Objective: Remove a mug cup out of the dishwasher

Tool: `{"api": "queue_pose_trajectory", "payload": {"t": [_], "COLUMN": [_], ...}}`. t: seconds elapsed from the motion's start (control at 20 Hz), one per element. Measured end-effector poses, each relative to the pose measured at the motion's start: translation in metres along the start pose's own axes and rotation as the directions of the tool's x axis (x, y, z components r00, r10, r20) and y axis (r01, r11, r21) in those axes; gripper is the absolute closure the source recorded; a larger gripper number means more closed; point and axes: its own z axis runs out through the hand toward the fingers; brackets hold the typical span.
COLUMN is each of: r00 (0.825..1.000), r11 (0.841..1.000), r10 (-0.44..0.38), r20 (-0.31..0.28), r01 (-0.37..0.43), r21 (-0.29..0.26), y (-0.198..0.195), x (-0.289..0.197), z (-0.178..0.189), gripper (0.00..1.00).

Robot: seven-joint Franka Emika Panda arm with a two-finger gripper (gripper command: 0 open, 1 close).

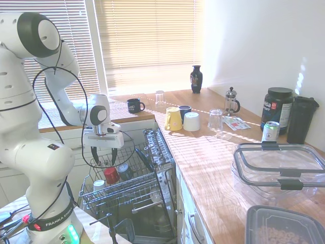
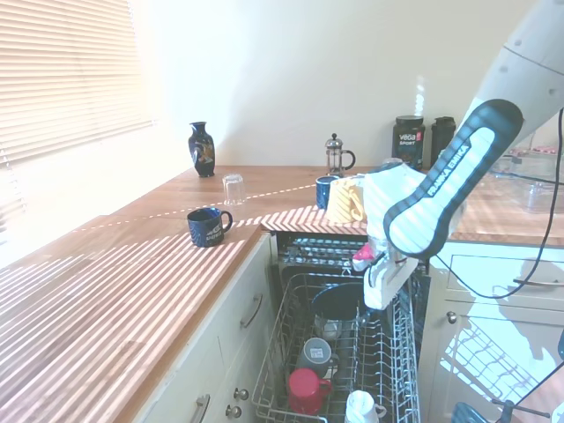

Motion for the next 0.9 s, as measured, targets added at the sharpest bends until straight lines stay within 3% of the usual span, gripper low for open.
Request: {"api": "queue_pose_trajectory", "payload": {"t": [0.25, 0.45, 0.65, 0.9], "r00": [0.987, 0.962, 0.938, 0.923], "r11": [0.988, 0.963, 0.938, 0.923], "r10": [-0.15, -0.262, -0.337, -0.377], "r20": [0.062, 0.084, 0.074, 0.073], "r01": [0.151, 0.265, 0.342, 0.382], "r21": [-0.017, -0.036, -0.053, -0.057], "y": [-0.015, -0.038, -0.061, -0.078], "x": [-0.02, -0.034, -0.031, -0.02], "z": [0.059, 0.088, 0.106, 0.132], "gripper": [0.0, 0.0, 0.0, 0.0]}}
